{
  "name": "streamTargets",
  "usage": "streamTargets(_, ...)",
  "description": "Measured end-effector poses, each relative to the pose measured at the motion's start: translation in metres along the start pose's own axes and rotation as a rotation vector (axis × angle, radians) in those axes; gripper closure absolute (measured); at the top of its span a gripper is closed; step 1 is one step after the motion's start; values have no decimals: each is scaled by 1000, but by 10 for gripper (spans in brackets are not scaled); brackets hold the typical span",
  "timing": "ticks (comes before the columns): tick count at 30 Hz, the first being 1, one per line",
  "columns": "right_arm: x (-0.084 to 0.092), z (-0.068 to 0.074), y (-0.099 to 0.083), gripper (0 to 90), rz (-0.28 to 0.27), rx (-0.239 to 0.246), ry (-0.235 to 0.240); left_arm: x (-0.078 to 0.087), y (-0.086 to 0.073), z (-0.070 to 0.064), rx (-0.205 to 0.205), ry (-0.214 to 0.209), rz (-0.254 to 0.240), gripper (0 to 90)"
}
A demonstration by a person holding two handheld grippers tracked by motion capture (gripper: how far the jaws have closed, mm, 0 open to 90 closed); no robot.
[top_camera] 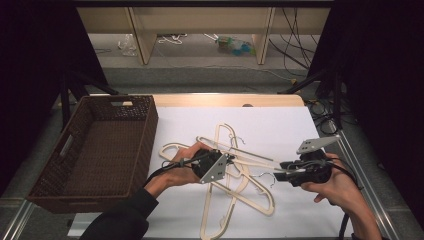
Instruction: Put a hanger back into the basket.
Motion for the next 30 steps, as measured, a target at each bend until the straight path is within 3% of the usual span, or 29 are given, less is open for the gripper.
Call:
streamTargets(3, 20, 1, 18, 418, -90, 27, -89, 5, 6, 14, 41, 3, -10, 857)
streamTargets(4, 25, 2, 24, 406, -131, 40, -112, 9, 7, 21, 36, 2, 1, 858)
streamTargets(6, 39, 7, 37, 402, -222, 72, -130, 12, 8, 29, 57, 9, 0, 862)
streamTargets(9, 60, 15, 52, 395, -357, 92, -150, 18, 7, 38, 136, 8, -16, 862)
streamTargets(11, 66, 20, 53, 390, -353, 111, -158, 22, 6, 44, 161, 13, -22, 863)
streamTargets(12, 67, 23, 53, 391, -355, 116, -160, 25, 6, 47, 155, 12, -12, 863)
streamTargets(15, 64, 27, 55, 387, -354, 115, -155, 31, 8, 55, 219, 32, -46, 863)
streamTargets(18, 60, 31, 55, 387, -359, 103, -134, 39, 10, 64, 256, 35, -40, 863)
streamTargets(21, 54, 38, 51, 386, -316, 103, -96, 44, 12, 71, 315, 22, -35, 863)
streamTargets(24, 43, 42, 47, 369, -290, 101, -87, 51, 14, 77, 386, 6, -32, 863)
streamTargets(30, 17, 46, 38, 351, -276, 94, -76, 71, 14, 82, 528, -20, -46, 863)
Point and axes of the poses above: each handheld gripper's, and its own axes: x roughly backward along the jaws, y roughly out of its top, z roughly to its left, the point moved 7 cm from there along -x, roughly forward along the jaws, and after that the axes turned 5 degrees about -x, right-handed, at the moved point
